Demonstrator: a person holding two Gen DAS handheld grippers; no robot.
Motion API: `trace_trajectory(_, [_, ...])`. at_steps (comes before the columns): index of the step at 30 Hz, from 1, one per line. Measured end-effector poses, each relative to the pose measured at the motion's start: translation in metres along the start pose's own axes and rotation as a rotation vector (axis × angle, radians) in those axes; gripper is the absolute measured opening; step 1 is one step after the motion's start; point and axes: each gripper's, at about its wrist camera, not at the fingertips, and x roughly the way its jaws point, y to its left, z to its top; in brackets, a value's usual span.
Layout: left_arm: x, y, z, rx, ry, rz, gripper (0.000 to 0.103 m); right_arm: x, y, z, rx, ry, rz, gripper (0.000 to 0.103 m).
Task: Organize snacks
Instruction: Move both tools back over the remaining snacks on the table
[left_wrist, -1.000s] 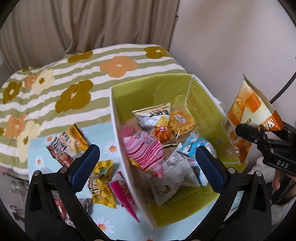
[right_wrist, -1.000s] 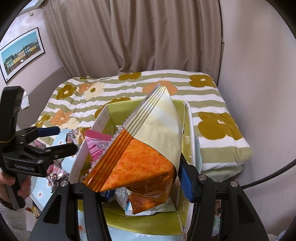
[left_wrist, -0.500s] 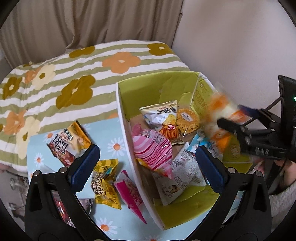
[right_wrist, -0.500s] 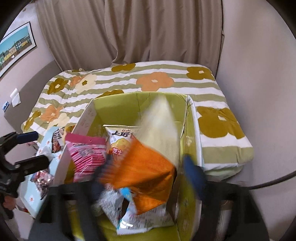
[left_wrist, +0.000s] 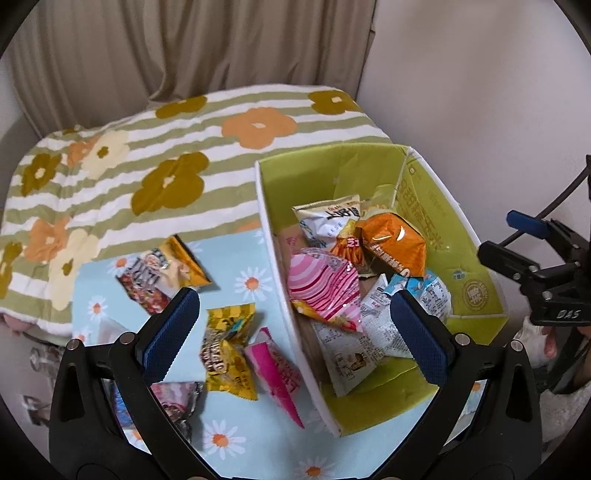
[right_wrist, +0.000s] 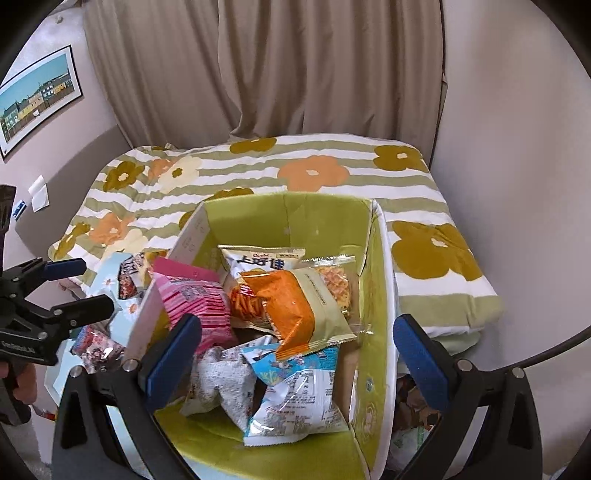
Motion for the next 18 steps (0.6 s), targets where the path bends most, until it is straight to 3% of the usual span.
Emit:
trace_trajectory(7, [-0.040, 0.017, -0.010, -0.021, -0.032, 0.062, 0.103, -0.026, 0.031, 0.007, -0.062, -0.055, 0.037, 0.103])
trace_trajectory(18, [-0.122, 0.137, -0.052, -0.129, -0.128, 0.168, 0.103, -0.060, 0.127, 0.004, -0.118, -0.152, 0.064, 0.103])
